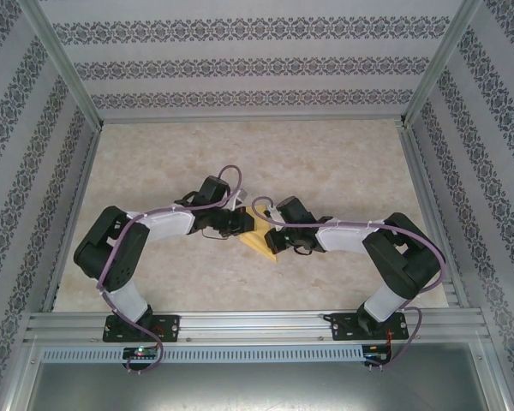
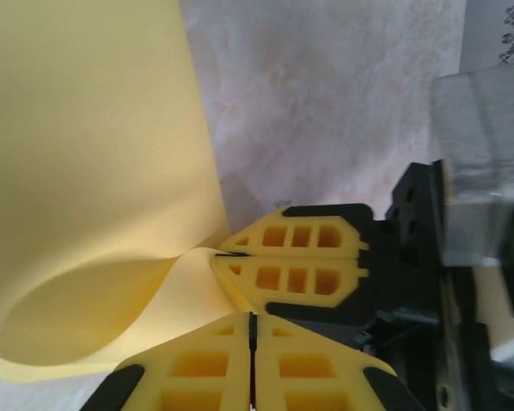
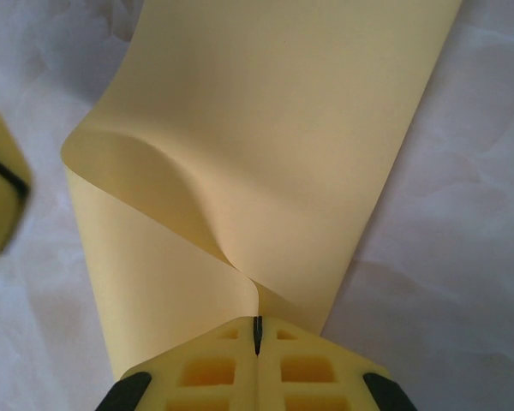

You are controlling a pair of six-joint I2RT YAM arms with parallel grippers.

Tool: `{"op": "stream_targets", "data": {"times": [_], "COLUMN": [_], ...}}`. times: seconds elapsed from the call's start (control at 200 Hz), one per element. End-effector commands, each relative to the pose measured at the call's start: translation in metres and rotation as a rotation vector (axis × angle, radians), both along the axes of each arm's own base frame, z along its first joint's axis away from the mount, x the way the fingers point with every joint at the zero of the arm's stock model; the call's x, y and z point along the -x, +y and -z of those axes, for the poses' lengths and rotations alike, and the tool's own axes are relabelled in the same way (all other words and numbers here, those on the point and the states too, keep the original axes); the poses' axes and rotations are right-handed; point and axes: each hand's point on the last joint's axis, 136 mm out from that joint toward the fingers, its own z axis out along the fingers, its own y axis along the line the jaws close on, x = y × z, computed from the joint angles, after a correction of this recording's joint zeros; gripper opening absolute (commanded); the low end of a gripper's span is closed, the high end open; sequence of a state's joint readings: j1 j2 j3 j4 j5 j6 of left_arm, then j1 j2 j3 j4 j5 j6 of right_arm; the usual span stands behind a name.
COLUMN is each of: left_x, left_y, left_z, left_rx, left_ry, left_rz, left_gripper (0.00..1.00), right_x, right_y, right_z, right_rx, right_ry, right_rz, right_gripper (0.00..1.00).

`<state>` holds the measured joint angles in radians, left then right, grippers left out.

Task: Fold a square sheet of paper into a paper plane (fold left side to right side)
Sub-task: Third fold the triangle at the center of the table.

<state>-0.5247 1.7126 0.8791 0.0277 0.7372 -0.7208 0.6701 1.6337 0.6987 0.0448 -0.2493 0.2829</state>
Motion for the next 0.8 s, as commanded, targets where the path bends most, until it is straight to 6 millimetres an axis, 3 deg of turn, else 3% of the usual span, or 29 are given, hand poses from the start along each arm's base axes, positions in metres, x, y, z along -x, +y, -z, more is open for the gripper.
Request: {"op": "stream_targets", "data": {"times": [0.0, 0.335, 0.799], "left_x": [0.001, 0.015, 0.024], "left_y": [-0.009, 0.001, 0.017], "left_z": [0.006, 0.036, 0.063], "left_rx": [0.015, -0.043, -0.149], "left_ry": [-0.004, 0.024, 0.062], "left_rz": [0.017, 0.019, 0.006], "left_gripper": [0.09, 0.08, 0.07], "right_x": [0.018, 0.019, 0.018], "right_y": [-0.010, -0.011, -0.011], "right_z": [0.019, 0.021, 0.017], "right_rx": [0.075, 0.084, 0.079], "right_ry": [0.079, 0.087, 0.080], "right_rz": [-0.018, -0.022, -0.020], "right_gripper": [0.00, 0.00, 0.00]}}
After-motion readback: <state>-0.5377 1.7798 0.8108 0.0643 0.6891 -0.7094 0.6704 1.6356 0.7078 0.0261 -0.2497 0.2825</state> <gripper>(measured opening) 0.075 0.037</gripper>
